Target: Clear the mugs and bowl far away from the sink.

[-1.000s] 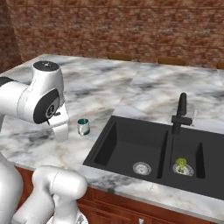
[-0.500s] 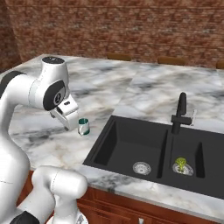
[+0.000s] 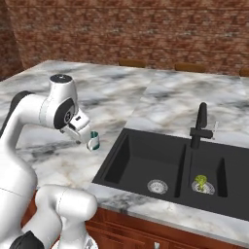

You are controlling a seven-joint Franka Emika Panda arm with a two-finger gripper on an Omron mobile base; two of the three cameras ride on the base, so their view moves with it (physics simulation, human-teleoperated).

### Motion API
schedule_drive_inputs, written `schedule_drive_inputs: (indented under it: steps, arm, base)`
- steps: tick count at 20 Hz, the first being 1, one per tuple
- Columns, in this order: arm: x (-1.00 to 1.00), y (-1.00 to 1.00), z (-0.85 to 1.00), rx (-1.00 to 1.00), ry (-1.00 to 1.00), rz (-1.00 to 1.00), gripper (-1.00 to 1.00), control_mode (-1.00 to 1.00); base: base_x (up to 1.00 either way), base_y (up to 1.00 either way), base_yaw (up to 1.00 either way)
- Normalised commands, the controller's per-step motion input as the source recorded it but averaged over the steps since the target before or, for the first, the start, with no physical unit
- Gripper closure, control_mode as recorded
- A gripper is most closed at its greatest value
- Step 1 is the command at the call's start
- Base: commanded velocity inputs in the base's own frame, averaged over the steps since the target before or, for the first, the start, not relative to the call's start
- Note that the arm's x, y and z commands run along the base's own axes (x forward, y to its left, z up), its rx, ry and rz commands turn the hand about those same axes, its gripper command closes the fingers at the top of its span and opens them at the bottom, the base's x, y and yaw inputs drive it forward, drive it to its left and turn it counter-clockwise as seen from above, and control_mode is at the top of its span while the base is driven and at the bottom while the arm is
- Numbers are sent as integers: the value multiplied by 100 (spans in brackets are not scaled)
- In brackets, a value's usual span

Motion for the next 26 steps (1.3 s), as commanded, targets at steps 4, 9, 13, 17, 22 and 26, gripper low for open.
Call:
schedule_drive_inputs:
  steps: [4,9,13,17,22,26]
  arm:
    - [45,27,-6,-20,5,2,-100,-100]
    - [46,20,0,-22,4,0,-100,-100]
    - [40,2,-1,-11,8,0,-100,-100]
    - [29,0,-9,1,15,3,-100,-100]
    - [16,-1,-32,4,5,10,-100,-100]
    - [20,0,-41,4,11,8,-100,-100]
  base:
    - [0,0,0]
    - [0,0,0]
    - [0,0,0]
    - [0,0,0]
    - [0,0,0]
    - [0,0,0]
